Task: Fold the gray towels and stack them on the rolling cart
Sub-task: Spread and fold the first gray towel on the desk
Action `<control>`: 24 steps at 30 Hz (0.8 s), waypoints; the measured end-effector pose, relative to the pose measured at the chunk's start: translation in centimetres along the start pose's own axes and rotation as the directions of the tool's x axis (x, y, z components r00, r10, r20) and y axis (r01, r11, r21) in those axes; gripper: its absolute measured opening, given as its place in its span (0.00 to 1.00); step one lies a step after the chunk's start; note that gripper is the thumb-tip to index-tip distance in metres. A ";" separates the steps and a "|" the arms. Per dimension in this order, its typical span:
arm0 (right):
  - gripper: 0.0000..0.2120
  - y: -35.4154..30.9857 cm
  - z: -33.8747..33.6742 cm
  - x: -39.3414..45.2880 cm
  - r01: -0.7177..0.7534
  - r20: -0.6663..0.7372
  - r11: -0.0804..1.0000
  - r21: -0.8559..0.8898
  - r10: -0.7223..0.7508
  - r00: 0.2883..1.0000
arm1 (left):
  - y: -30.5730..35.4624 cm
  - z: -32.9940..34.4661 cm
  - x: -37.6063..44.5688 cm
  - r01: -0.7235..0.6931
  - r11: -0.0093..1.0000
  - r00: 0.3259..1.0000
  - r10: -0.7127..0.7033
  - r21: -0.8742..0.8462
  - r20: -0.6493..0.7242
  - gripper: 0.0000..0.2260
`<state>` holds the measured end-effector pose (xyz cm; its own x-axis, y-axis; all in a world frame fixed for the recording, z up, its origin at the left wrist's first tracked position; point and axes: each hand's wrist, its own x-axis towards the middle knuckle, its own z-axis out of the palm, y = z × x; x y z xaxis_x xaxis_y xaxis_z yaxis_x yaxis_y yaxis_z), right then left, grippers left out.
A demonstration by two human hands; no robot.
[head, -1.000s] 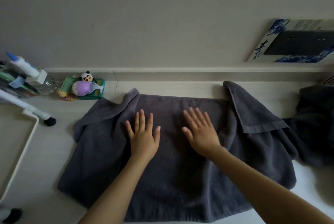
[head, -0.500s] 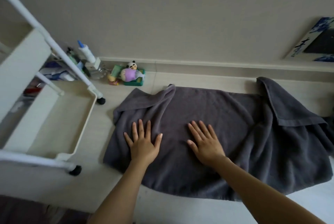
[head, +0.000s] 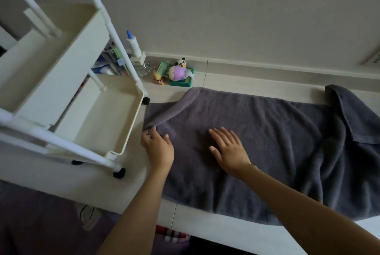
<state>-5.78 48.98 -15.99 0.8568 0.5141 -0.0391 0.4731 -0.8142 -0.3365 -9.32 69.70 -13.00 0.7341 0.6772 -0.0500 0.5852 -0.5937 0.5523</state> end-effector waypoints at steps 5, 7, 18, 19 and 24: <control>0.33 -3.6 -0.1 3.8 0.057 -0.059 0.979 0.196 -0.046 0.997 | 0.4 -0.2 1.6 0.108 0.986 0.994 -0.104 -0.126 0.035 0.23; 0.27 -5.1 -0.5 6.8 0.039 -0.053 0.949 0.312 -0.024 0.998 | 0.0 0.0 2.1 0.025 0.990 0.999 -0.019 -0.137 0.046 0.21; 0.22 -6.9 -0.7 16.3 -0.265 0.168 0.943 0.199 0.234 0.958 | 0.9 -1.3 5.3 -0.234 0.963 0.952 0.256 0.136 -0.171 0.16; 0.22 -6.7 -0.6 16.2 -0.286 0.162 0.939 0.193 0.257 0.953 | 1.7 -1.6 5.6 -0.261 0.944 0.935 0.299 0.200 -0.192 0.16; 0.24 -5.8 -0.4 15.5 -0.259 0.066 0.896 0.361 0.252 0.965 | 3.7 -1.1 7.1 -0.270 0.939 0.951 0.226 0.211 0.211 0.26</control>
<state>4.87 61.54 -14.32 0.9329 0.3089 -0.1850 0.1283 -0.7652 -0.6309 -2.33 72.77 -10.41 0.9032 0.4179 -0.0982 0.4239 -0.8324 0.3570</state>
